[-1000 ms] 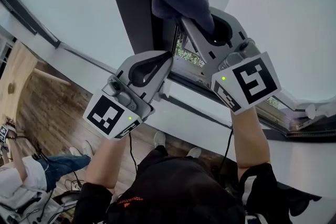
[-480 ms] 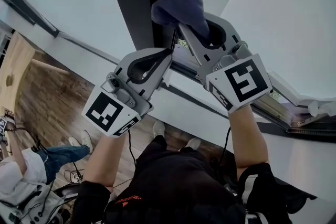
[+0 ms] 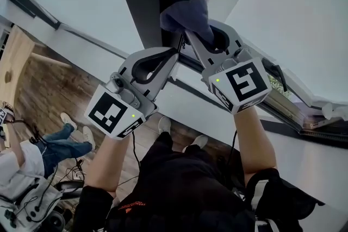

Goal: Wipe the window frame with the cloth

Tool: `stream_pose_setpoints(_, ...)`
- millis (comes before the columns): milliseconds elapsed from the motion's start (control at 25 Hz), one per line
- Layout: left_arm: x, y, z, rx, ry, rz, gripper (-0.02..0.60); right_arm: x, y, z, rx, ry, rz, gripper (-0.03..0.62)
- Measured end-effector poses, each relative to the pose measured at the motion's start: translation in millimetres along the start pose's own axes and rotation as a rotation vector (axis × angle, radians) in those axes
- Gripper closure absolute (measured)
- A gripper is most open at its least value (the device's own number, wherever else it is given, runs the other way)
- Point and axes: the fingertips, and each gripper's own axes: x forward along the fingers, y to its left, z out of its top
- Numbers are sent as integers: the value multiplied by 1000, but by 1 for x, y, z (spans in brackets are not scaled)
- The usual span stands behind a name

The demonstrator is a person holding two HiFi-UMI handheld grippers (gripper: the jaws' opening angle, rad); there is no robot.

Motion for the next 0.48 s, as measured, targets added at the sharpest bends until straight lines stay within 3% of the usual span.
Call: stream_pose_setpoints(480,-3,3,-31,-40,36,14,563,6,14,-72,55,103,15,545)
